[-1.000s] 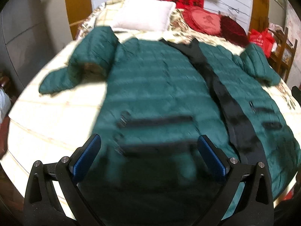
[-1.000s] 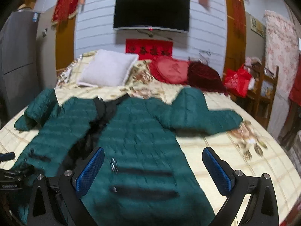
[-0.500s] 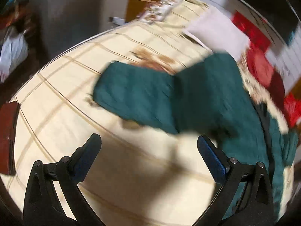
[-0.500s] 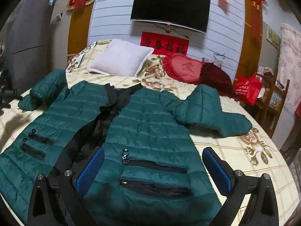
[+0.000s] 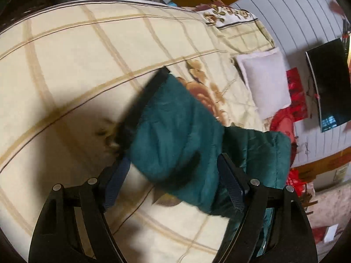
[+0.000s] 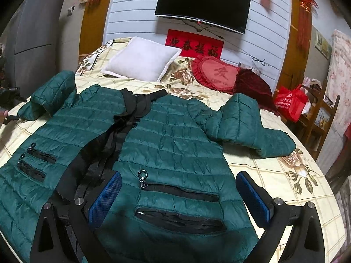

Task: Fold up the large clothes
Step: 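Grasp the green jacket sleeve cuff with the left gripper and lift it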

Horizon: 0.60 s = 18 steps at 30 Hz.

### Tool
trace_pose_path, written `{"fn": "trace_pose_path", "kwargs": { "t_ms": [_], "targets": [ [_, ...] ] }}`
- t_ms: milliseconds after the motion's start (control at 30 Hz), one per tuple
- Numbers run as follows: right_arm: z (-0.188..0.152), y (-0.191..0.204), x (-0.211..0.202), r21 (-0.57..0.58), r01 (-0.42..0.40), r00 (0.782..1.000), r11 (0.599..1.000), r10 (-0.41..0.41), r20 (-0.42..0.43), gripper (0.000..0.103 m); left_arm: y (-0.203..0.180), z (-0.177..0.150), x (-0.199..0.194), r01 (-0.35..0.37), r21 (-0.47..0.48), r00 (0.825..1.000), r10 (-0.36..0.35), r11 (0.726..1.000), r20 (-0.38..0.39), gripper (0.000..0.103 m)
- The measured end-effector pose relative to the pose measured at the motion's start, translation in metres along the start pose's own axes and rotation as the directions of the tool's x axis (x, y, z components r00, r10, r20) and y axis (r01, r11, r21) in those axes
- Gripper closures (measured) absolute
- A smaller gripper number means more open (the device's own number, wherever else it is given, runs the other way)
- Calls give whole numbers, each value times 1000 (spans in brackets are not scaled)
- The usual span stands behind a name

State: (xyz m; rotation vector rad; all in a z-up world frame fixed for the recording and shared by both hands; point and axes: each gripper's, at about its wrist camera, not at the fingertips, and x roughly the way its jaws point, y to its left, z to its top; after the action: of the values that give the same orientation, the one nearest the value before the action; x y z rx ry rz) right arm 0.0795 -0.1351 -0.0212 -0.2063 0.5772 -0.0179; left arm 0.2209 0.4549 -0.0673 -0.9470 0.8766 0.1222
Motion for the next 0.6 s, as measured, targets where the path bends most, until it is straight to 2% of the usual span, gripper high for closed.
{"fn": "trace_pose_path", "kwargs": {
  "t_ms": [100, 133, 167, 200, 233, 267, 367, 433, 500, 533, 600],
  "targets": [
    [0, 4, 2, -16, 3, 1000, 1000, -3, -5, 0, -5, 5, 5, 1, 23, 1000, -1, 1000, 13, 22],
    [-1, 5, 2, -23, 5, 1000, 1000, -5, -4, 0, -6, 6, 6, -14, 32, 1000, 14, 999, 26, 26],
    [0, 5, 2, -26, 6, 1000, 1000, -6, -4, 0, -6, 7, 6, -35, 30, 999, 34, 999, 36, 43],
    [0, 6, 3, -29, 8, 1000, 1000, -8, -4, 0, -6, 8, 7, -84, 26, 995, 83, 996, 55, 55],
    [0, 6, 4, -31, 8, 1000, 999, -8, -6, 0, -3, 9, 10, -129, 18, 990, 128, 991, 54, 86],
    [0, 6, 4, -30, 9, 1000, 999, -9, -7, 0, 0, 10, 11, -156, 7, 986, 155, 988, 62, 93],
    [-1, 6, 5, -31, 9, 1000, 999, -10, -15, 0, -4, 8, 6, -196, 18, 975, 194, 980, 106, 97],
    [-1, 5, 4, -29, 12, 1000, 1000, -12, -14, 0, -9, 4, -10, -196, 54, 964, 183, 979, 195, 97],
    [-1, 3, 2, -21, 11, 1000, 1000, -12, -8, 0, -9, 2, -38, -205, 51, 935, 180, 977, 306, 98],
    [-1, 1, 1, -16, 11, 1000, 1000, -11, -5, 0, -7, 2, -47, -209, 41, 923, 183, 977, 337, 98],
    [-1, -3, 0, -2, 12, 1000, 1000, -12, -3, 0, -4, 5, -73, -252, 7, 885, 227, 968, 406, 98]
  ]
}}
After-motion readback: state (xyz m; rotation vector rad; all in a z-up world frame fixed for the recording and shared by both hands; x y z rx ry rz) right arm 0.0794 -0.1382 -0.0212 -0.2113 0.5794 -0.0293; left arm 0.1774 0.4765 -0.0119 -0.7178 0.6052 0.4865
